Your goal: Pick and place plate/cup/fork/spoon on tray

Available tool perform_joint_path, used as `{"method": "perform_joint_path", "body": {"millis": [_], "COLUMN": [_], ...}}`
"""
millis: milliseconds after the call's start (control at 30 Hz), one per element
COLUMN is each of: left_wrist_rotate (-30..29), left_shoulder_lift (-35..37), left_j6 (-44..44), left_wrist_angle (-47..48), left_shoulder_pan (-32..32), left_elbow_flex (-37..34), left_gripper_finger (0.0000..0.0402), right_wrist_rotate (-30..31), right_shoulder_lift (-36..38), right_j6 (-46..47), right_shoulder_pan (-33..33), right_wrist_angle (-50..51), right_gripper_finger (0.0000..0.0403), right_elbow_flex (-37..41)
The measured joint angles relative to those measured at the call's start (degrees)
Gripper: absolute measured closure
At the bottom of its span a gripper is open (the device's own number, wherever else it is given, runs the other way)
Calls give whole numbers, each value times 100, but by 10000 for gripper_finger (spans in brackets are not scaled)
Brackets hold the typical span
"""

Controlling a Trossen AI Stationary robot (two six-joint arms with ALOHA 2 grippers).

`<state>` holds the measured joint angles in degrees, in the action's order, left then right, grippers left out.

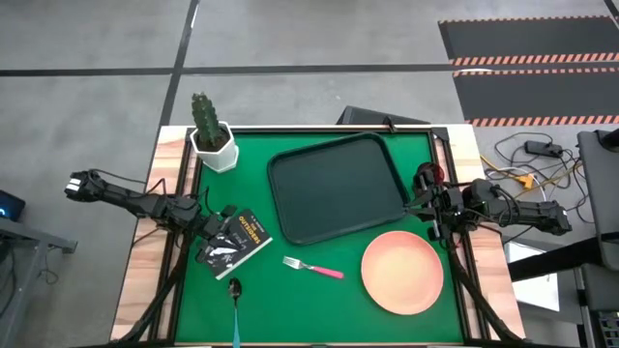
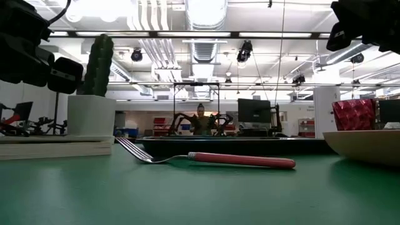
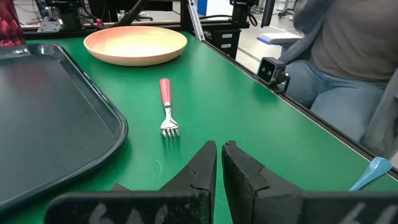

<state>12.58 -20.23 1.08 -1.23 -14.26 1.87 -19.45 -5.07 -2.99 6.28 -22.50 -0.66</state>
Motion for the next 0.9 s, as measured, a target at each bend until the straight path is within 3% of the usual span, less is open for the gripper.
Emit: {"method": "perform_joint_path", "body": {"millis": [700, 900], "left_wrist_rotate": [2, -8], "left_shoulder_lift": [0, 0], "left_j6": [0, -293], "left_wrist_angle": [-1, -211], "left_shoulder_pan": [-1, -2], "left_elbow_flex": [0, -2], "left_gripper_finger": [394, 394], "right_wrist_rotate": [-1, 178], "right_shoulder_lift": [-1, -49], "right_j6": [4, 966], "right_shoulder_pan": [0, -1], "right_wrist_angle": [-50, -46], "right_gripper_finger": [371, 371], "right_elbow_flex": [0, 0]}}
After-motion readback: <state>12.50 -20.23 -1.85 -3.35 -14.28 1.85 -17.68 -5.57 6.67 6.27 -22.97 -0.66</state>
